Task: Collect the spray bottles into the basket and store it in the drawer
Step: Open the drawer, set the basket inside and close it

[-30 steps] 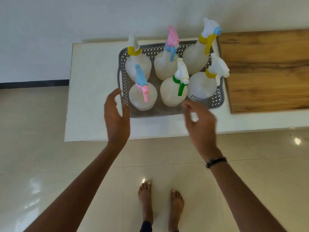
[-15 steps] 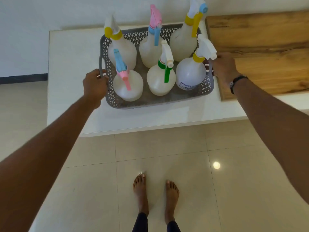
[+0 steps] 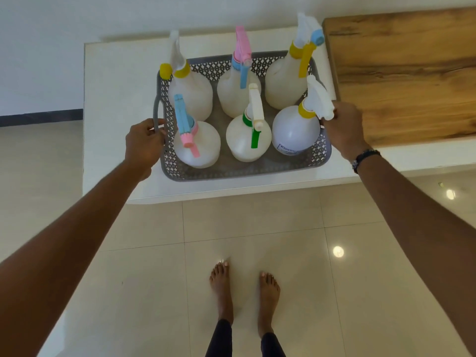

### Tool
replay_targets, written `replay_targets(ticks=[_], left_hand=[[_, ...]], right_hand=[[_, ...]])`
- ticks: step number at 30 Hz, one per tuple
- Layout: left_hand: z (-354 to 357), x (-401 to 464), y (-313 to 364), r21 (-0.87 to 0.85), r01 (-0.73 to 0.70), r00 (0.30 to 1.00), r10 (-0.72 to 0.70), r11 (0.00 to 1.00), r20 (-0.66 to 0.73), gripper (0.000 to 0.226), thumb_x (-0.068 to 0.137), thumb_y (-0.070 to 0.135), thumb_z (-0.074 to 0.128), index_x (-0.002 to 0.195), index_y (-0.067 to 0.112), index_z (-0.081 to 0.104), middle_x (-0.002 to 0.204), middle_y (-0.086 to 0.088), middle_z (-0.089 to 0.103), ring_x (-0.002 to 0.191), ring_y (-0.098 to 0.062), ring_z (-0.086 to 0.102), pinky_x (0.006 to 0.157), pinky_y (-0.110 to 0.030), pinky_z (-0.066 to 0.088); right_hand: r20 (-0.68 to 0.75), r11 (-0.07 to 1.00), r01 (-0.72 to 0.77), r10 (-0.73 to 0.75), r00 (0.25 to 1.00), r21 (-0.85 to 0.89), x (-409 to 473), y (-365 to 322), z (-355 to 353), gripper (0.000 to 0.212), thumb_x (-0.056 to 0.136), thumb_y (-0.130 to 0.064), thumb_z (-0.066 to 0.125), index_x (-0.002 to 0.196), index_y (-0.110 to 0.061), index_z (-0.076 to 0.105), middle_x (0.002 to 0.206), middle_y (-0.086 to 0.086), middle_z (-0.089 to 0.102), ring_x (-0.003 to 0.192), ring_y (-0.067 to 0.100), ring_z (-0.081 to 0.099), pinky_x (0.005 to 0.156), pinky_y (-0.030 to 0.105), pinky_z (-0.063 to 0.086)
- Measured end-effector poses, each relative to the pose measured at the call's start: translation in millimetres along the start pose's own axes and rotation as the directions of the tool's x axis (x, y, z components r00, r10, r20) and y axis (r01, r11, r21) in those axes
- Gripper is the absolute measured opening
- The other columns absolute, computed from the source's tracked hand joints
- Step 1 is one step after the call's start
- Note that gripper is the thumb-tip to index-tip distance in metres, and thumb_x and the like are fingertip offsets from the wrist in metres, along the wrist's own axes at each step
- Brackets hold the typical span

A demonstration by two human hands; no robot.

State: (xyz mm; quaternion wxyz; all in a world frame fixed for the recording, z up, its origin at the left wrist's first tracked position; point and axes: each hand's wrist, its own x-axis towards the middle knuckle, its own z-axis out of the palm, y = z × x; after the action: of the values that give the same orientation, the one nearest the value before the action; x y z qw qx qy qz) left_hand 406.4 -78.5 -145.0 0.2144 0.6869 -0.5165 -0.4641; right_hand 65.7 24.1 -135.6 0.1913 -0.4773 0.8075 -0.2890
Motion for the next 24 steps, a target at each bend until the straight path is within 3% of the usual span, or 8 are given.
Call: replay_targets(ticks=[4,8,11,15,18,20,22,24], left_hand=[[-4.0,-12.5,-11.5,0.027,-0.027,1.000,0.028,0.999,-0.011,0.030,0.087,0.006,0.053,0.115,0.012,0.064,0.096,-0.007,0.065,0.080,-0.018,0.059,0.068,-0.027,0.050],[-4.4,-14.3,-14.1,0.006,-0.027,0.999,0.027,1.000,-0.018,0.028,0.088,0.009,0.055,0.115,0.012,0.063,0.097,-0.007,0.065,0.077,-0.016,0.059,0.065,-0.024,0.051],[-1.9,-16.9,-15.3,0.035,-0.057,0.997,0.058,0.998,-0.042,0.027,0.090,0.012,0.055,0.115,0.012,0.063,0.095,-0.006,0.064,0.070,-0.010,0.057,0.059,-0.019,0.047],[-7.3,-26.2,-23.6,-0.034,-0.040,0.999,0.040,0.999,0.001,0.025,0.090,0.029,0.054,0.113,0.023,0.063,0.106,-0.005,0.068,0.090,-0.018,0.063,0.085,-0.036,0.054],[-10.4,-51.2,-42.2,-0.216,-0.110,0.982,0.072,0.970,-0.175,0.020,0.091,0.023,0.053,0.110,0.021,0.060,0.112,-0.004,0.065,0.097,-0.013,0.060,0.087,-0.029,0.052],[-10.3,-73.9,-63.5,-0.358,-0.125,0.942,-0.002,0.925,-0.335,0.011,0.093,0.016,0.050,0.099,0.020,0.058,0.103,-0.006,0.064,0.094,-0.016,0.061,0.078,-0.024,0.053],[-11.5,-93.5,-93.4,-0.442,-0.053,0.896,-0.153,0.896,-0.417,0.008,0.094,0.014,0.048,0.095,0.017,0.055,0.094,-0.005,0.063,0.088,-0.017,0.061,0.070,-0.020,0.052],[-15.2,-104.9,-122.2,-0.486,0.039,0.861,-0.276,0.873,-0.428,0.007,0.095,0.014,0.048,0.098,0.015,0.054,0.095,-0.006,0.061,0.082,-0.012,0.061,0.068,-0.020,0.051]], right_hand=[[-0.013,1.000,0.010,-0.010,1.000,0.016,-14.4,-0.2,0.7,0.052,0.088,0.008,0.045,0.052,-0.028,0.034,0.052,-0.012,0.033,0.048,0.003,0.043,0.044,0.005,0.030],[-0.012,1.000,-0.011,0.011,1.000,0.010,-20.5,-2.8,2.1,0.043,0.089,0.007,0.044,0.054,-0.018,0.039,0.052,-0.011,0.033,0.050,0.003,0.028,0.043,0.005,0.029],[-0.013,0.999,-0.045,0.045,0.999,0.014,-22.2,-5.5,3.7,0.052,0.090,0.005,0.043,0.051,-0.026,0.028,0.051,-0.006,0.030,0.050,0.004,0.024,0.040,0.006,0.025],[-0.040,0.965,-0.174,0.185,0.982,0.196,-32.8,-9.3,4.6,0.041,0.095,-0.009,0.044,0.055,-0.019,0.039,0.055,-0.006,0.037,0.050,0.004,0.036,0.048,0.012,0.027],[-0.276,0.841,-0.290,0.444,0.853,0.457,-71.9,3.1,18.3,0.027,0.094,-0.018,0.045,0.075,-0.023,0.064,0.074,-0.001,0.064,0.065,-0.007,0.055,0.065,0.016,0.047],[-0.315,0.753,-0.379,0.597,0.738,0.538,-118.5,16.2,37.8,0.025,0.092,-0.022,0.043,0.079,-0.027,0.065,0.085,0.005,0.070,0.077,0.012,0.065,0.076,0.037,0.055],[-0.243,0.790,-0.424,0.561,0.791,0.442,-166.4,19.5,62.5,0.027,0.095,-0.021,0.040,0.078,-0.028,0.061,0.086,0.007,0.069,0.083,0.027,0.067,0.077,0.047,0.055],[-0.105,0.908,-0.327,0.363,0.926,0.261,-203.8,11.5,86.0,0.026,0.098,-0.014,0.039,0.088,-0.016,0.063,0.090,0.009,0.069,0.086,0.029,0.067,0.077,0.039,0.054]])
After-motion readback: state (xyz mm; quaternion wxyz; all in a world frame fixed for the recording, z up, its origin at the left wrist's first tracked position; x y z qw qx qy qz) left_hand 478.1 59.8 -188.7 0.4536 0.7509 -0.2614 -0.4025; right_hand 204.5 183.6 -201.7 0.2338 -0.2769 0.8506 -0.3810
